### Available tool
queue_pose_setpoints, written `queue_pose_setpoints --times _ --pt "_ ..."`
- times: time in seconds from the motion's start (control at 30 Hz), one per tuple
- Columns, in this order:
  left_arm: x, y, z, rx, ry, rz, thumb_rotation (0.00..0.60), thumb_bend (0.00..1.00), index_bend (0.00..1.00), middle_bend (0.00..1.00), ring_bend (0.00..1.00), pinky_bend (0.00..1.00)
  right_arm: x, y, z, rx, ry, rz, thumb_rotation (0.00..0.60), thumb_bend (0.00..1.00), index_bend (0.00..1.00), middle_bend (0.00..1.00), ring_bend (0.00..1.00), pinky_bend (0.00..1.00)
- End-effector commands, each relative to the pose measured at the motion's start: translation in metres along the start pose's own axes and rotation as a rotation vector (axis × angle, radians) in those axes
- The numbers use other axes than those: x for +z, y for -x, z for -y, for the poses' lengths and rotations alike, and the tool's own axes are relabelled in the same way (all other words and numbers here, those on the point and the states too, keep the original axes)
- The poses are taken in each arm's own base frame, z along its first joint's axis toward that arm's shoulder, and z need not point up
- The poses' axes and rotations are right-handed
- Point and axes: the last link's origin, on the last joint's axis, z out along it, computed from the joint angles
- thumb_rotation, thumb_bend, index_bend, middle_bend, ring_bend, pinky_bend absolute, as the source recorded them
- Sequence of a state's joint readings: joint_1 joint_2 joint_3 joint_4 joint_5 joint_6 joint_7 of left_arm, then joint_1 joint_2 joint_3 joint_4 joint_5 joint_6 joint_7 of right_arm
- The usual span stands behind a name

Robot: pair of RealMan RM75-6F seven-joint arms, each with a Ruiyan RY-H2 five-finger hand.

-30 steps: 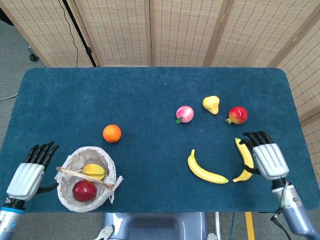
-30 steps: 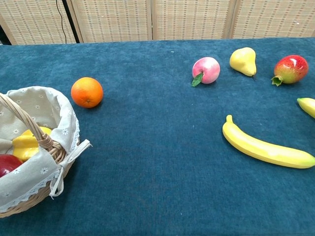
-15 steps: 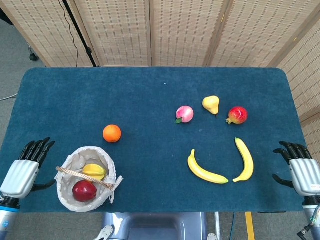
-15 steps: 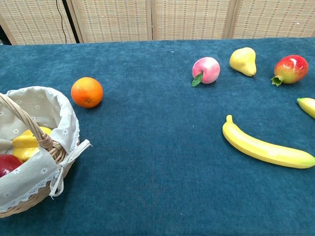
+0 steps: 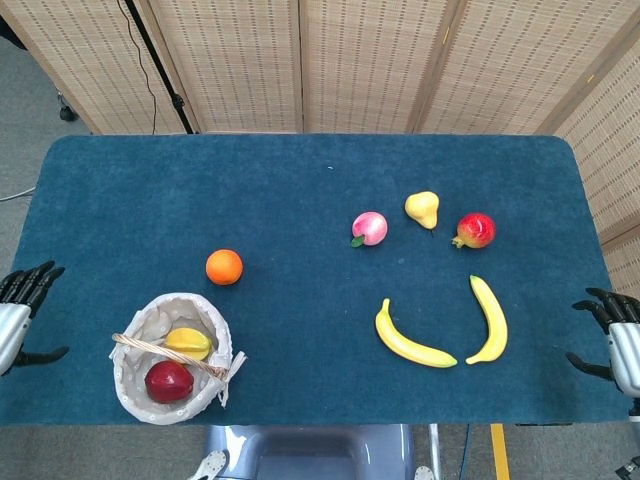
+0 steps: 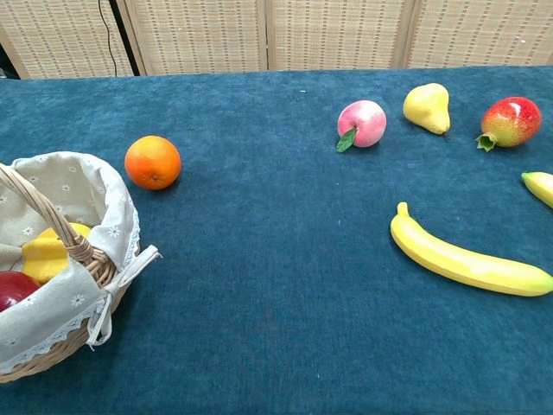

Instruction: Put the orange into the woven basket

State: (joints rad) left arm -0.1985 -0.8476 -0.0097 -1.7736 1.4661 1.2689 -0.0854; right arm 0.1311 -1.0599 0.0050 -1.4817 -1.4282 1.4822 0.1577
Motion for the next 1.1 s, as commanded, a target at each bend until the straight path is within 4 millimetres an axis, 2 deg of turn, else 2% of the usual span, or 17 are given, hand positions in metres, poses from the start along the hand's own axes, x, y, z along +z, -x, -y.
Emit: queue_pose_setpoints --times 0.03,0.33,0.6,0.93,1.1 --pt "0.018 -0.008 0.013 0.050 -0.027 -0.013 0.600 0.02 0.00 0.00 0.00 0.00 -0.002 0.000 -0.004 0.003 0.010 0.005 0.600 0.00 0.30 0.18 0.17 0.14" --pt "0.076 -0.007 0.032 0.310 0.006 -0.072 0.600 0.02 0.00 0.00 0.00 0.00 -0.015 -0.004 -0.022 0.024 0.052 0.008 0.600 0.00 0.30 0.18 0.17 0.14" --pt "0.111 -0.005 0.036 0.440 0.047 -0.120 0.600 0.02 0.00 0.00 0.00 0.00 -0.021 -0.007 -0.028 0.043 0.073 0.005 0.600 0.00 0.30 0.18 0.17 0.14" --pt "0.156 0.007 0.022 0.521 0.117 -0.101 0.600 0.02 0.00 0.00 0.00 0.00 -0.028 -0.008 -0.027 0.064 0.066 0.005 0.600 0.00 0.30 0.18 0.17 0.14" --pt "0.176 0.015 0.006 0.653 0.231 -0.098 0.600 0.02 0.00 0.00 0.00 0.00 -0.033 -0.008 -0.027 0.073 0.072 0.014 0.600 0.00 0.31 0.18 0.17 0.14"
